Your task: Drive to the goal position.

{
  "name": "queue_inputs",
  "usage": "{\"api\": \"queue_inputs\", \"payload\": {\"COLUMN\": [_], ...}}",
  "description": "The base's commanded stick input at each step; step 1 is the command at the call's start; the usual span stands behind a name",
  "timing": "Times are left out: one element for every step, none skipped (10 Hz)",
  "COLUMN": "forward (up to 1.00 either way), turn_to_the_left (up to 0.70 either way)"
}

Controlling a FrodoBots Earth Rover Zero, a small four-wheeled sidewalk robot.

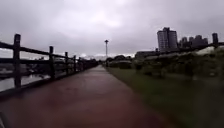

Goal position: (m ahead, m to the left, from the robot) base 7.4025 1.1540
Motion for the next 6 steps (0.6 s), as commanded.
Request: {"api": "queue_inputs", "payload": {"forward": [1.00,1.00,1.00,1.00,1.00,1.00], "turn_to_the_left": [0.07,0.01,0.01,0.02,0.03,0.01]}}
